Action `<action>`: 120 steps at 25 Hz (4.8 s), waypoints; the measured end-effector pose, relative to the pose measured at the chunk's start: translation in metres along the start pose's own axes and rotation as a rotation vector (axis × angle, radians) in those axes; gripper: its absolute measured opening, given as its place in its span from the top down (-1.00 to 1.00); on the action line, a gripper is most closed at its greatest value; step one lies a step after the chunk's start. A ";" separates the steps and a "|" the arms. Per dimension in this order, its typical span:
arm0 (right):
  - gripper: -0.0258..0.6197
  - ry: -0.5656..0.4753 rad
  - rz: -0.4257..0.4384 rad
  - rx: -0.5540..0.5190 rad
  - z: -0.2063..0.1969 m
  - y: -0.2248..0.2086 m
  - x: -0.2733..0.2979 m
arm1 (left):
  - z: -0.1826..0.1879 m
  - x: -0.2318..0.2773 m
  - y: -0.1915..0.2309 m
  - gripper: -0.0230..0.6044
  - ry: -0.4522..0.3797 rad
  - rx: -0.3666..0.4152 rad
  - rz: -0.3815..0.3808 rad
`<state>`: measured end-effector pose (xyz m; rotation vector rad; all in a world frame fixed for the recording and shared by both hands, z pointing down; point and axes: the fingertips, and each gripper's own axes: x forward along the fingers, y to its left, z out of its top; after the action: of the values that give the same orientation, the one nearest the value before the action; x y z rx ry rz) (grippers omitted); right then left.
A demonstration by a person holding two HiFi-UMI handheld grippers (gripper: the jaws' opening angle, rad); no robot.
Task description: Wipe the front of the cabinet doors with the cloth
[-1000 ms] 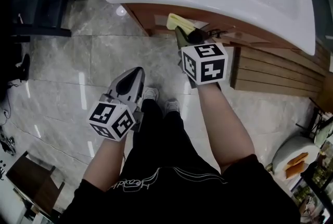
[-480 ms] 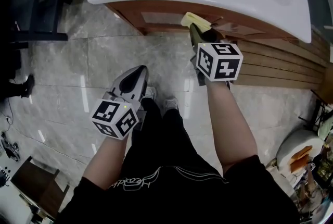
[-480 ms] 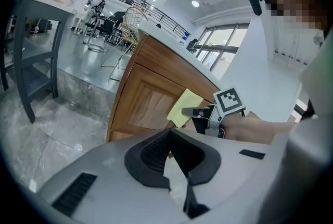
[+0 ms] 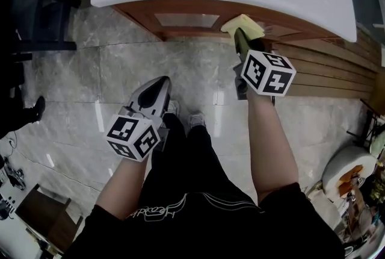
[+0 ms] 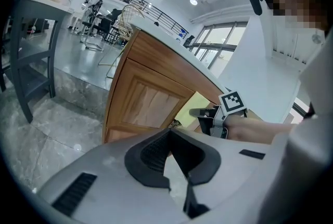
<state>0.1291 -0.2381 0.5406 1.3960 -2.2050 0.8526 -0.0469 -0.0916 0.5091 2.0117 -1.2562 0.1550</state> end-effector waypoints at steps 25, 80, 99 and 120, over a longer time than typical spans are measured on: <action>0.80 0.091 0.170 -0.141 -0.059 0.116 0.026 | -0.004 -0.029 0.064 0.91 -0.022 -0.070 0.075; 0.80 0.089 0.064 -0.249 -0.072 0.140 0.133 | -0.028 -0.033 0.123 0.91 0.047 -0.140 0.103; 0.80 0.026 -0.129 -0.045 -0.067 0.032 0.089 | -0.042 -0.004 0.080 0.91 0.118 -0.076 0.028; 0.80 0.027 -0.215 0.037 -0.098 -0.018 0.054 | -0.062 0.011 0.053 0.91 0.157 -0.062 -0.003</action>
<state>0.1232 -0.2137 0.6512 1.5951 -1.9834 0.8335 -0.0682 -0.0722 0.5864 1.9101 -1.1454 0.2639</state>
